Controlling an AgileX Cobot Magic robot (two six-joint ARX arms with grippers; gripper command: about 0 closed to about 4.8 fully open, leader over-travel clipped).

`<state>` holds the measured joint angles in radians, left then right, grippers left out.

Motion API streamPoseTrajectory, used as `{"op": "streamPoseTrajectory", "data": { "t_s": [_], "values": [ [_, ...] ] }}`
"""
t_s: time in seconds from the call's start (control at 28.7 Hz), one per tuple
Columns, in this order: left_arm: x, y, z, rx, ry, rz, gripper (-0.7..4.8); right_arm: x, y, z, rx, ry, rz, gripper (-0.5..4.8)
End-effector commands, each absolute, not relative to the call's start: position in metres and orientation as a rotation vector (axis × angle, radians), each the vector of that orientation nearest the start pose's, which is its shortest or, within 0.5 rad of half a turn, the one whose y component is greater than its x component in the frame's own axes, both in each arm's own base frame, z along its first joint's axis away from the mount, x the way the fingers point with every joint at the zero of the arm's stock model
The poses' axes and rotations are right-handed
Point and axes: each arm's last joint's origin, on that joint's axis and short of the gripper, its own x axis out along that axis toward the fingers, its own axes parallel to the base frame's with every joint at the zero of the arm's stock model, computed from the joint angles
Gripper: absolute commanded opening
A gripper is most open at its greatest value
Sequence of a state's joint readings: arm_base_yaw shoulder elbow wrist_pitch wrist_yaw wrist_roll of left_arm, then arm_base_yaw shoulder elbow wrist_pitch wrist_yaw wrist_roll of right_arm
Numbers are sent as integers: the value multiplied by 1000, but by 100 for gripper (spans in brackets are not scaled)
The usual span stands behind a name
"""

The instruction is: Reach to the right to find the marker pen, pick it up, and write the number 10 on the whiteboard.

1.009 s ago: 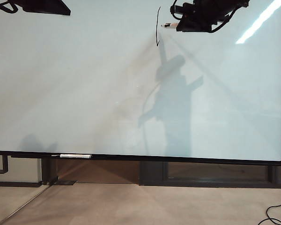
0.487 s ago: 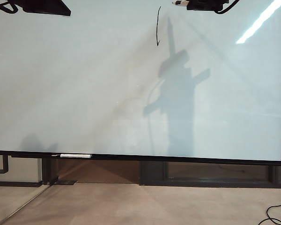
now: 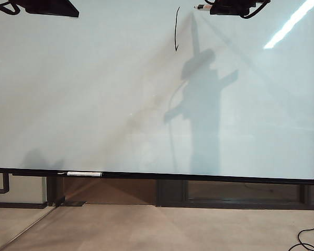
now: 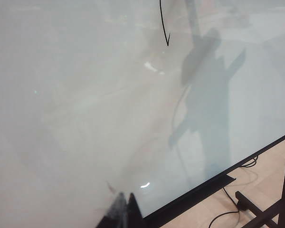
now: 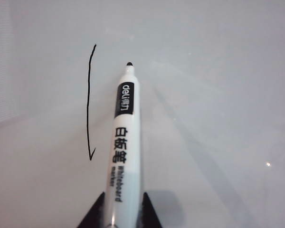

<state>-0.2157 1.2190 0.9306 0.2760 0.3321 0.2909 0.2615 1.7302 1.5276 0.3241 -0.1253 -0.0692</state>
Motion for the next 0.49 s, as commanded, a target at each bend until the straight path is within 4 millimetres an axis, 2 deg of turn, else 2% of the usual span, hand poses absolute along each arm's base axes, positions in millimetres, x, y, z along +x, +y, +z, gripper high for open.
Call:
{"op": "streamPoseTrajectory", "data": {
  "t_s": [0.03,0.49],
  "values": [
    [267,-69,342,282,-94,-548,-6,397,109,389,-52,-178,379,-6],
    [266,-70,342,285,-103,-596,-6,414,104,370,-57,-108,344,-5]
  ]
}}
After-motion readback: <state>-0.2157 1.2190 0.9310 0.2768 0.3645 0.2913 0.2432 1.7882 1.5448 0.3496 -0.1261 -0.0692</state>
